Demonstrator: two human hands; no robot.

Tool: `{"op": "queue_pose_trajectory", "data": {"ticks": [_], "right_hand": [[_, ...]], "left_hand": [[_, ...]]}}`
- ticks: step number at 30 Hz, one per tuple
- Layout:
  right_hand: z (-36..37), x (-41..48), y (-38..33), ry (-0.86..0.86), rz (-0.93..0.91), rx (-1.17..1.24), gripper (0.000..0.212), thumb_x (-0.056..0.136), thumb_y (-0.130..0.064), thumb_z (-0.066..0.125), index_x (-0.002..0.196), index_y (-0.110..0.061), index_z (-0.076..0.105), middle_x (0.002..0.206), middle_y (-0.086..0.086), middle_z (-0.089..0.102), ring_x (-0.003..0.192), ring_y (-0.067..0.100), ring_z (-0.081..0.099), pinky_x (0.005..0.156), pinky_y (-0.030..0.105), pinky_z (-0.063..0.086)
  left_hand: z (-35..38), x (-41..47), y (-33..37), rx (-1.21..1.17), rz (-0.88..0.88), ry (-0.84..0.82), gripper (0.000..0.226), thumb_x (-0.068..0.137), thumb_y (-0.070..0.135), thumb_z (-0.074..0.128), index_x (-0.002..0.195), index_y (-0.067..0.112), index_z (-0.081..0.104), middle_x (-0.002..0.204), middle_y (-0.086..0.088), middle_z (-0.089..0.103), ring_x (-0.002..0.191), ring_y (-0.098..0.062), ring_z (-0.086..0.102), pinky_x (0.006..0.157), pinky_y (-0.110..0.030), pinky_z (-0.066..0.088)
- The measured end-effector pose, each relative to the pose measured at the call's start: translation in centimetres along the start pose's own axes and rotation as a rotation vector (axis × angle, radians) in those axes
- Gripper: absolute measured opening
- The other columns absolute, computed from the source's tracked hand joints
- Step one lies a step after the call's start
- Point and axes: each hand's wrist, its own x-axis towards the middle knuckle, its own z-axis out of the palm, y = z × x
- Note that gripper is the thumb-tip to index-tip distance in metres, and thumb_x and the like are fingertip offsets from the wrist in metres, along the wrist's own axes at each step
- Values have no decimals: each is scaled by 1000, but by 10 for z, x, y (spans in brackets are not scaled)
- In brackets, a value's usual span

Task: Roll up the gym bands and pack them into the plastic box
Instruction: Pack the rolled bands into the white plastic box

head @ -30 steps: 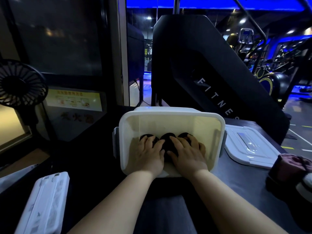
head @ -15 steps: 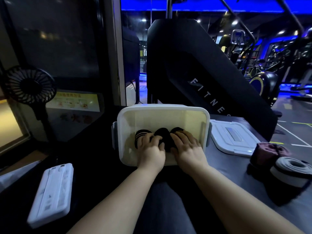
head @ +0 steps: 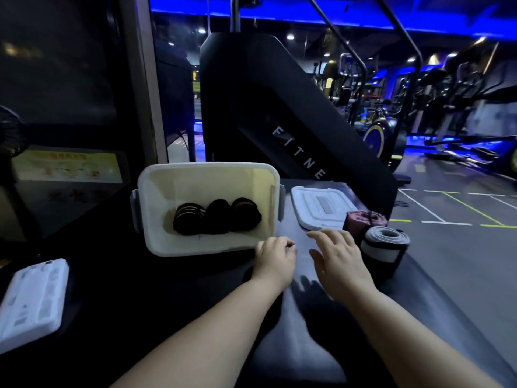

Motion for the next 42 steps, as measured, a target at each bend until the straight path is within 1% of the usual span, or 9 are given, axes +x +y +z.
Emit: {"op": "queue_pose_trajectory", "data": {"ticks": [7, 11, 17, 20, 24, 28, 34, 37, 42], "right_hand": [[-34, -33, 58, 303, 270, 207, 35, 80, -31, 45, 103, -11, 63, 103, 11, 62, 99, 28, 46, 93, 33, 32], [-34, -42, 79, 446, 611, 410, 52, 82, -45, 42, 110, -4, 59, 109, 17, 58, 107, 34, 49, 97, 38, 34], [-24, -40, 102, 233, 892, 580, 71, 86, -54, 35, 143, -12, 41, 142, 14, 48, 132, 31, 42, 109, 41, 29], [-19, -36, 108, 116, 899, 637, 61, 95, -53, 37, 145, -19, 38, 141, 12, 52, 130, 33, 45, 106, 41, 32], [-21, -33, 108, 52, 890, 604, 57, 99, -55, 30, 141, -19, 45, 142, 14, 50, 130, 34, 44, 106, 43, 31], [-9, -34, 110, 24, 875, 615, 92, 71, -94, 10, 123, -35, 57, 114, 16, 64, 101, 42, 62, 87, 58, 51], [-18, -25, 74, -90, 819, 633, 92, 74, -85, 14, 107, -17, 67, 108, 11, 66, 103, 32, 61, 90, 47, 48], [-20, -18, 54, -161, 819, 642, 61, 92, -67, 29, 99, -16, 62, 107, 5, 63, 98, 22, 57, 84, 38, 43], [-6, -5, 27, -229, 832, 740, 50, 87, -68, 42, 86, -19, 52, 88, 3, 63, 76, 26, 65, 79, 50, 55]], "left_hand": [[46, -10, 65, -139, 15, -146, 28, 102, 28, 42, 116, 14, 62, 123, -10, 60, 121, -30, 45, 102, -30, 29], [65, -10, 92, -292, 19, -209, 31, 102, 30, 42, 122, 15, 60, 127, -9, 57, 123, -27, 47, 106, -33, 35], [76, 0, 115, -354, -37, -292, 48, 104, 39, 36, 147, 17, 38, 152, -7, 38, 140, -22, 33, 111, -27, 24], [79, 5, 118, -358, -67, -330, 52, 104, 42, 33, 150, 18, 32, 155, -7, 34, 143, -24, 29, 113, -29, 22], [83, 9, 114, -335, -66, -342, 47, 105, 41, 30, 141, 15, 45, 147, -14, 43, 138, -28, 36, 107, -29, 27], [80, 9, 105, -343, -91, -334, 49, 104, 46, 26, 136, 20, 50, 138, -19, 43, 134, -31, 38, 109, -30, 26], [55, 9, 80, -331, -112, -286, 49, 104, 46, 25, 142, 22, 46, 143, -19, 41, 138, -28, 33, 113, -31, 20], [36, 9, 64, -285, -97, -274, 49, 105, 44, 26, 142, 20, 47, 147, -15, 43, 139, -27, 32, 111, -29, 22], [6, 11, 37, -268, -126, -286, 50, 107, 36, 25, 139, 5, 47, 145, -15, 47, 135, -28, 39, 107, -29, 27]]}}
